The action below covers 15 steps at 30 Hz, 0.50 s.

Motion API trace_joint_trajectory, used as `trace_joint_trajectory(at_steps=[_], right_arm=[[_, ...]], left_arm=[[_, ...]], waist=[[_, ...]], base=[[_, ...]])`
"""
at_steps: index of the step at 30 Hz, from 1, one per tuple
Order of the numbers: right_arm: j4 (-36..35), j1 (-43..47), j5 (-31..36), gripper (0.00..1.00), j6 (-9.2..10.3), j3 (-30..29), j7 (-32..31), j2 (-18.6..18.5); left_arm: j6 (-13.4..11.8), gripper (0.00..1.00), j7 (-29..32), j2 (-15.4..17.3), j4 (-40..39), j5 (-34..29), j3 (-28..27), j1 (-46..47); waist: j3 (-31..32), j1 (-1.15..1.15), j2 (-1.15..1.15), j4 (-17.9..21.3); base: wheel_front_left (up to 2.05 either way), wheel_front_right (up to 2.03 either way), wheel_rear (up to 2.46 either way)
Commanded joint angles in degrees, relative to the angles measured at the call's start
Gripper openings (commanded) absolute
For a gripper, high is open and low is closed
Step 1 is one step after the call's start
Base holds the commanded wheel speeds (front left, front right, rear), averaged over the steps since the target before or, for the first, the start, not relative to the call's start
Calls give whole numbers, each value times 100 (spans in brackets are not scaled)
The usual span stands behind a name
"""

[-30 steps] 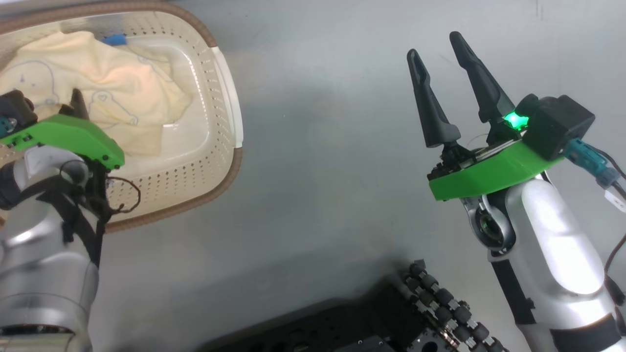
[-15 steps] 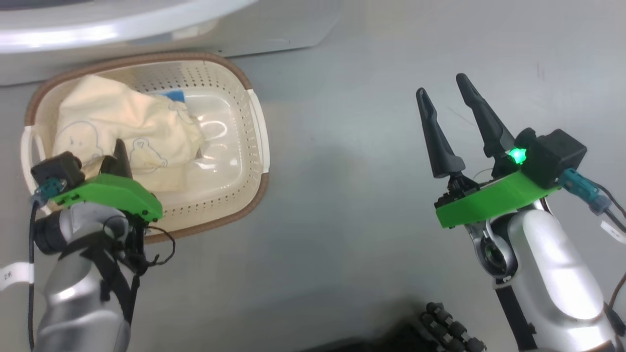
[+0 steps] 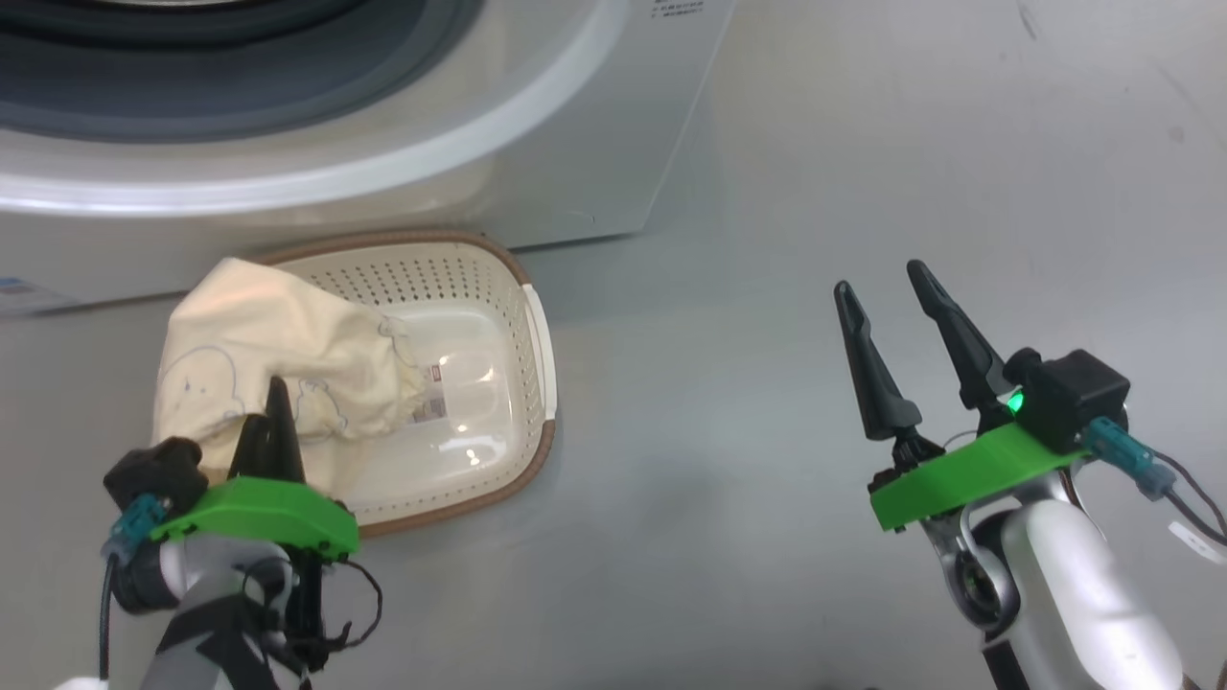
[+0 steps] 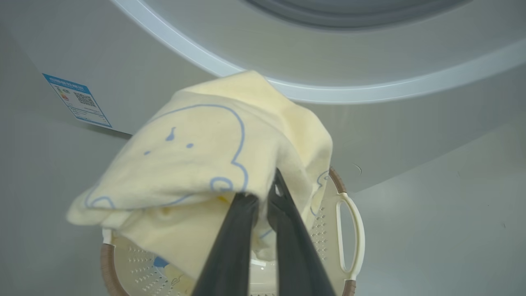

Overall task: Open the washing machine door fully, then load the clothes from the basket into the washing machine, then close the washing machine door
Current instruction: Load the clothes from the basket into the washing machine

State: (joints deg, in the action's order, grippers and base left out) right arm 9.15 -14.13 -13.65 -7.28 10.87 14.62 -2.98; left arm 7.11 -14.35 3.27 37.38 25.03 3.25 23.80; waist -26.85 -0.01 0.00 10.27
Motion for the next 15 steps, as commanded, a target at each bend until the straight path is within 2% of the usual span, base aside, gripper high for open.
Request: trace_joint_trajectory(at_steps=[1,15], right_arm=[[-135,119,37,100,-21,50,38,11],[-32,864,94,100,-21,-179,38,-66]], left_arm=[[36,0,-64,70,-278,-69,-210,-190],[21,0,-64,-36,-1852,-208,-372,-1614]], waist=[[365,1,0,-58],[1525,1,0,-180]], base=[[0,0,0],[0,0,0]])
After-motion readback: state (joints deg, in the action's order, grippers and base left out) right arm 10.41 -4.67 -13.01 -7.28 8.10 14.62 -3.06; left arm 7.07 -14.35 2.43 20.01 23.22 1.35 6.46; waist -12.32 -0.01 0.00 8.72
